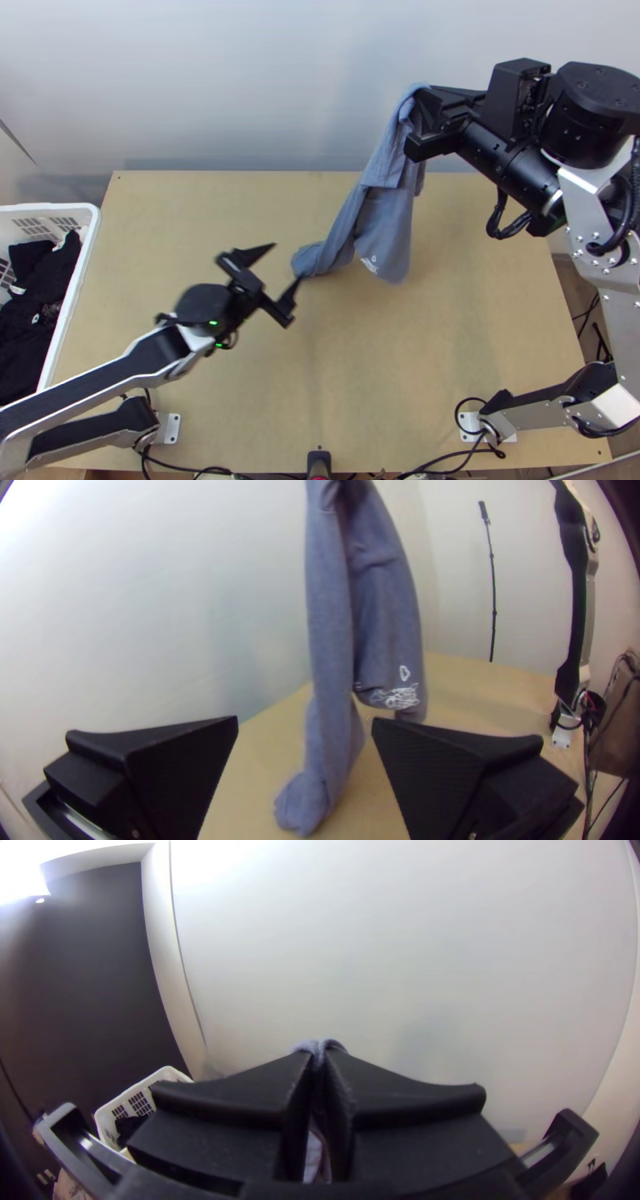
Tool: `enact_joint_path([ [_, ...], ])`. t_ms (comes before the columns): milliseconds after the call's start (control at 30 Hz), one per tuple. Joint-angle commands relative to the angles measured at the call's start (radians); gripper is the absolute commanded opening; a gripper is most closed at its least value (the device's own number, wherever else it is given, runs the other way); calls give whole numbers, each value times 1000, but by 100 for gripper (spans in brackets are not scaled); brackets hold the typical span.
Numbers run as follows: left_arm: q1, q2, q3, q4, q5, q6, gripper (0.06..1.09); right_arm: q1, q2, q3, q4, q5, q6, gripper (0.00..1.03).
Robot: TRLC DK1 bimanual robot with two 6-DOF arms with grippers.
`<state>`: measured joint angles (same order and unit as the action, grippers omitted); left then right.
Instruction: Fold the t-shirt
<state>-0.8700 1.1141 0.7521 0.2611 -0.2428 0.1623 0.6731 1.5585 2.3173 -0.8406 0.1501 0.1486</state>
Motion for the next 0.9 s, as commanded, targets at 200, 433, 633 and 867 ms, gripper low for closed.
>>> enact_joint_path([
  [200,-23,409,38,336,51,88,103,2,-11,-6,-41,2,3,8],
  [433,17,561,85,372,111,92,103,2,-11,-9,-46,5,-1,8],
  [633,45,698,144,392,111,103,102,3,-11,-7,-46,6,-3,8],
  [867,74,802,220,420,151,100,41,3,-11,-7,-46,6,-6,8],
])
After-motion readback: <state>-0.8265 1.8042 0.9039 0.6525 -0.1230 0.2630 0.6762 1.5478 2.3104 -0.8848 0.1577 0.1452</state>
